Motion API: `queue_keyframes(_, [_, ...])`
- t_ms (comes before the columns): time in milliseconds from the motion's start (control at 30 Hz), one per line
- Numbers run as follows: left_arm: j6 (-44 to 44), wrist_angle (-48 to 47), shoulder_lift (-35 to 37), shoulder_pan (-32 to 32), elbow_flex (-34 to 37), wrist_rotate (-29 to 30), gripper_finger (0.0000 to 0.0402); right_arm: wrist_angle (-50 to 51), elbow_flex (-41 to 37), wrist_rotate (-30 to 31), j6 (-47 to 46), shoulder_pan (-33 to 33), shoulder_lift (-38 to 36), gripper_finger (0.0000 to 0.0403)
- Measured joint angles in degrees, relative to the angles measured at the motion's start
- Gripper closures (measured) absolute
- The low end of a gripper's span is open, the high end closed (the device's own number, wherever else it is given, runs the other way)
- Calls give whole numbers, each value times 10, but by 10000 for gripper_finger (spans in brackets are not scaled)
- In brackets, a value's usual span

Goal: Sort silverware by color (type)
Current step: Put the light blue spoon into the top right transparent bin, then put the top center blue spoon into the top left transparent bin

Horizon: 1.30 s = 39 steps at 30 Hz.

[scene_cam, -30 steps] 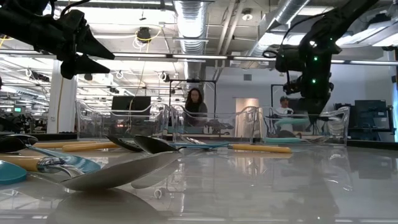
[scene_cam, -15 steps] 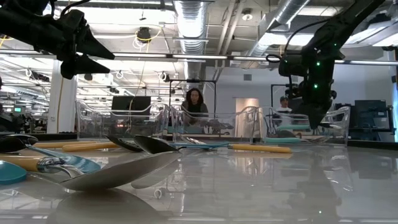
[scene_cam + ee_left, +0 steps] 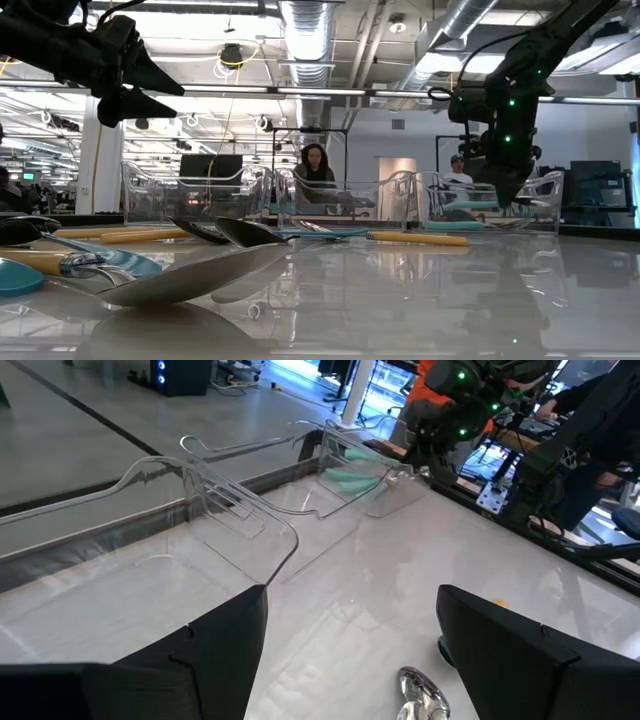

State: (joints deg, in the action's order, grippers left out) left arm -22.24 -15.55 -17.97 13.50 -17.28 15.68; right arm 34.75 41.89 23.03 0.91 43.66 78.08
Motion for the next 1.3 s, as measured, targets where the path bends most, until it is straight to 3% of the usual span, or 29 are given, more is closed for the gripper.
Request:
queue_keyframes(200, [0, 0, 0, 0, 0, 0, 124, -6, 0, -33, -9, 5, 0, 317])
queue_keyframes(467, [0, 0, 0, 0, 0, -1, 124, -6, 2, -38, -10, 12, -2, 216])
queue_keyframes(600, [-1, 0, 0, 0, 0, -1, 124, 0, 10, -39, -10, 11, -2, 189])
queue_keyframes(1133, [0, 0, 0, 0, 0, -2, 124, 73, 185, -39, -21, -41, -2, 194])
queue_keyframes(1300, [0, 0, 0, 0, 0, -2, 124, 79, 230, -111, -82, -78, -2, 195])
